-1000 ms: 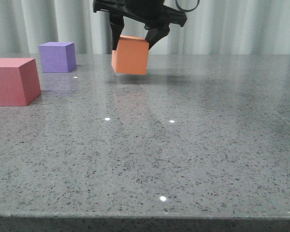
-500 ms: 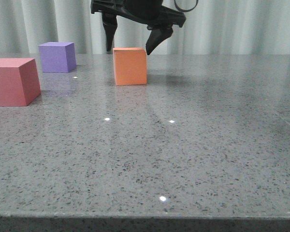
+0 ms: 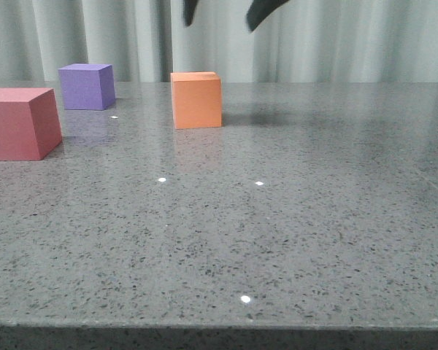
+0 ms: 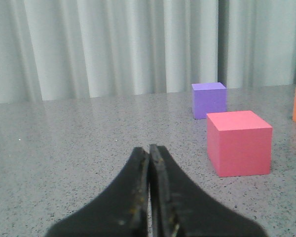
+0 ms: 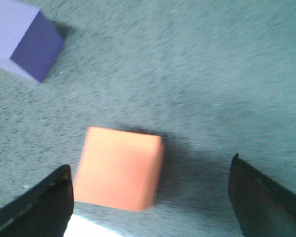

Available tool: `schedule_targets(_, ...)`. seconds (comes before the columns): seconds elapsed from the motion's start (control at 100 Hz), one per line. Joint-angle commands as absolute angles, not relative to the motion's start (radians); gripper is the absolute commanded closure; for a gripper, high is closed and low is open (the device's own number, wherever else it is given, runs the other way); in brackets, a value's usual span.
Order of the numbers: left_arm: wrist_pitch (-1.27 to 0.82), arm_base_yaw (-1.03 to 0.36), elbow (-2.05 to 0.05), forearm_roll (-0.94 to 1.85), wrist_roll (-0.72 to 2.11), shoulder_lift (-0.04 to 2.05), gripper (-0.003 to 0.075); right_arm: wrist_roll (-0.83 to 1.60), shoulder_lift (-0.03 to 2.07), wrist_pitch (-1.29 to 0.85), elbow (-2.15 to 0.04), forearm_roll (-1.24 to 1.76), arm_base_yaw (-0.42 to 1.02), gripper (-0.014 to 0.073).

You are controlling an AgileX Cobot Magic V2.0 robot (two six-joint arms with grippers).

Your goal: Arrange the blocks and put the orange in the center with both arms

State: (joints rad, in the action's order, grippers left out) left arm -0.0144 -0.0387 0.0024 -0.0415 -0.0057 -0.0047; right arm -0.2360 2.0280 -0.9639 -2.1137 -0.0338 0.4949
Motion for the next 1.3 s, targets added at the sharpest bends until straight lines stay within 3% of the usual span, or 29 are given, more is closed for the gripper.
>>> schedule_targets(0.0,0.066,-0.046,0.045,-0.038,-0.015,-0.04,0.0741,-0.182,1.928,-0.968,-2.145,-0.054,0.446,-0.0035)
schedule_targets(0.27,0.066,-0.046,0.045,-0.038,-0.015,-0.04,0.0741,-0.141,1.793,-0.984,-1.98,-0.054,0.282,-0.0031)
schedule_targets(0.62,0.066,-0.046,0.045,-0.038,-0.015,-0.04,0.0741,-0.141,1.378,-0.726,-1.349,-0.056,0.11,-0.0031)
schedule_targets(1.02,0.066,-0.046,0.045,-0.038,-0.015,-0.04,0.0741,-0.141,0.846,-0.608,-0.843,-0.058,0.096,-0.0031)
schedule_targets(1.29,0.066,-0.046,0.045,-0.038,-0.015,-0.04,0.0741,-0.141,0.566,-0.474,-0.636,-0.057,0.096,-0.0031)
